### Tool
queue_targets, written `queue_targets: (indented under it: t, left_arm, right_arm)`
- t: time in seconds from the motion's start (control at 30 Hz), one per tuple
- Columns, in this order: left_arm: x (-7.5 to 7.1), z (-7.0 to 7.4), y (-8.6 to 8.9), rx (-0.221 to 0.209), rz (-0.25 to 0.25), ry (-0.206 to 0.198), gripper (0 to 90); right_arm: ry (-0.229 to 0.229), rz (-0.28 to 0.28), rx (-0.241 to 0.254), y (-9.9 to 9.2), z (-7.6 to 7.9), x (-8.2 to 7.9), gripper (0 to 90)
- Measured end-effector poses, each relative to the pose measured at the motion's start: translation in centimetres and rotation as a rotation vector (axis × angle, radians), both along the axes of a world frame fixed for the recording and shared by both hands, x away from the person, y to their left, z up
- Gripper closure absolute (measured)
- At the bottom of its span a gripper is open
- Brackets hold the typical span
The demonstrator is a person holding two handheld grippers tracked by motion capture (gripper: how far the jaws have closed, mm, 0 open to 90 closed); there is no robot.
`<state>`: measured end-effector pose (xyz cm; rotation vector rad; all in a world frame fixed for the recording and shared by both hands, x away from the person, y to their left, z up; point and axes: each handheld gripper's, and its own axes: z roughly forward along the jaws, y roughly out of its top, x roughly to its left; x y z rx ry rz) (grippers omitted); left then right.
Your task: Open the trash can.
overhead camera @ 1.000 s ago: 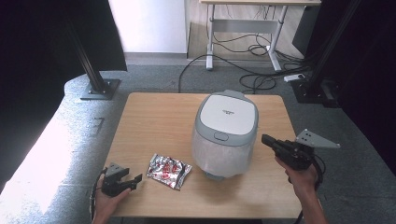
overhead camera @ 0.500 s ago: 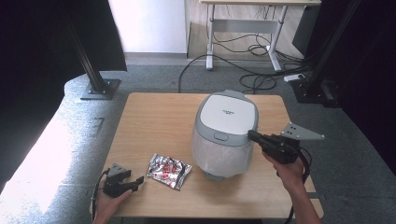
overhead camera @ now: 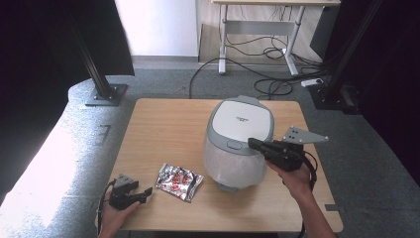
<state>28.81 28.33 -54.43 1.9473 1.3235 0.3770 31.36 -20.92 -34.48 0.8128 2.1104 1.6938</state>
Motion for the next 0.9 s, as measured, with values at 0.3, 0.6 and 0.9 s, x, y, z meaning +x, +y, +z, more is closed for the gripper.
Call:
queue_targets:
  t: [0.3,0.6,0.9]
  left_arm:
    - [0.0,0.0,-0.1,0.006,-0.004,-0.004,31.3]
    - [0.0,-0.1,-0.1,0.005,-0.007,-0.007,31.2]
    - [0.0,-0.1,-0.1,0.009,-0.009,-0.008,30.7]
  right_arm:
    - [0.004,0.027,-0.012,1.2,0.6,0.2,89.7]
    - [0.024,0.059,-0.025,2.9,0.4,0.9,89.7]
    - [0.051,0.074,-0.005,3.0,-0.5,1.1,89.6]
